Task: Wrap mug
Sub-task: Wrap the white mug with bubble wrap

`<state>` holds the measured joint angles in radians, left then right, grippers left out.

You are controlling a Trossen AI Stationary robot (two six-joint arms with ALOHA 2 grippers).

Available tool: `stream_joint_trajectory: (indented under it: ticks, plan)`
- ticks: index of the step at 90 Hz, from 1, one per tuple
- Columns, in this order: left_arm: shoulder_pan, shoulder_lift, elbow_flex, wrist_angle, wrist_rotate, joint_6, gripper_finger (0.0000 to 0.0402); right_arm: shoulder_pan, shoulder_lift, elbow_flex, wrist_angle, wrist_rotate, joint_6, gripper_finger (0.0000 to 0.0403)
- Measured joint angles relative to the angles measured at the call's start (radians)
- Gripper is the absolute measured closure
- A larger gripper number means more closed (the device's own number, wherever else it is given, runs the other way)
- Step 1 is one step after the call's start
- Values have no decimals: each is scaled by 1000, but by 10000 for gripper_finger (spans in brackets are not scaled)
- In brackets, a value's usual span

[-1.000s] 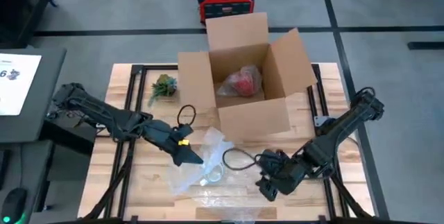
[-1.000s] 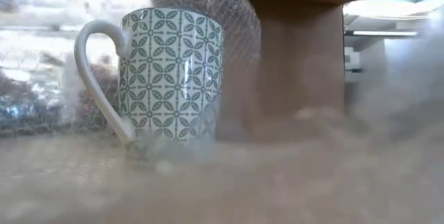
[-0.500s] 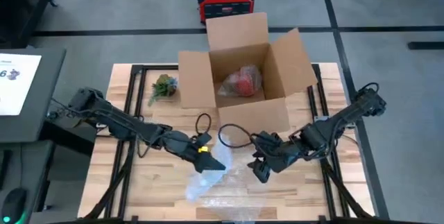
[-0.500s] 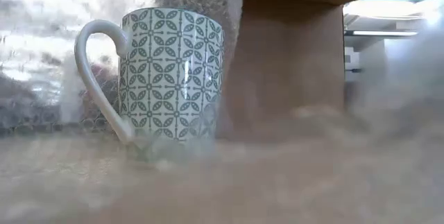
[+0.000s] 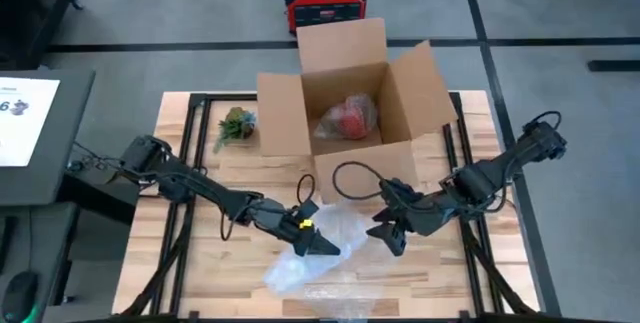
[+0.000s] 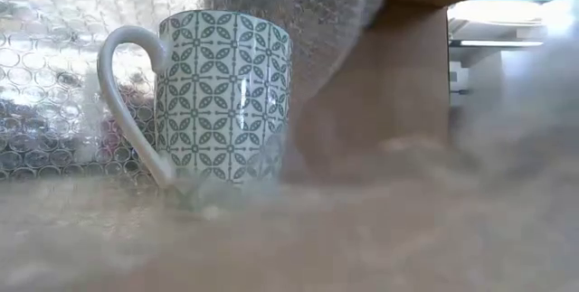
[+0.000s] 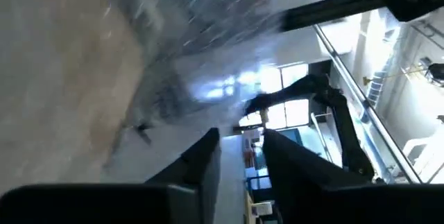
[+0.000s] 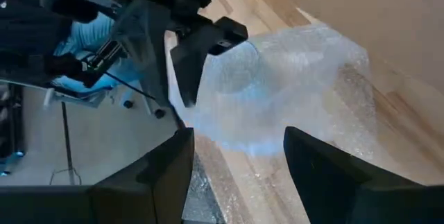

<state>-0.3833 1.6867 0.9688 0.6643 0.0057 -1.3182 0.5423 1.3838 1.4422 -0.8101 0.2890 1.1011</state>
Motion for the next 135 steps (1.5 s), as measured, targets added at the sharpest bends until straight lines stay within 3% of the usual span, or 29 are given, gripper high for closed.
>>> stream_joint_trajectory:
  ticks: [17,26,34,43,58,75,86,99,119,135]
  plan:
    - [24,-4,0,46,96,6,213,10,12,0,1,-7,-1,189]
    - [32,-15,26,101,147,16,207,13,21,0,6,-16,-3,189]
    - [31,-32,89,37,205,47,211,25,35,0,6,-44,-3,189]
    - [16,-71,181,-222,269,104,220,45,60,0,14,-57,-3,189]
    - [-30,-121,356,-887,302,209,229,67,140,0,71,-81,-4,189]
    - [-110,-124,433,-1376,241,204,230,66,282,0,177,-113,-29,189]
    - [-163,-117,433,-1569,89,153,230,50,383,0,220,-131,-16,189]
    - [-205,-116,381,-1502,-60,173,230,31,497,0,220,-136,25,189]
    - [-198,-114,219,-1272,-116,152,230,9,679,0,219,-234,47,193]
    - [-194,-115,209,-1228,-123,138,230,4,741,6,193,-254,73,213]
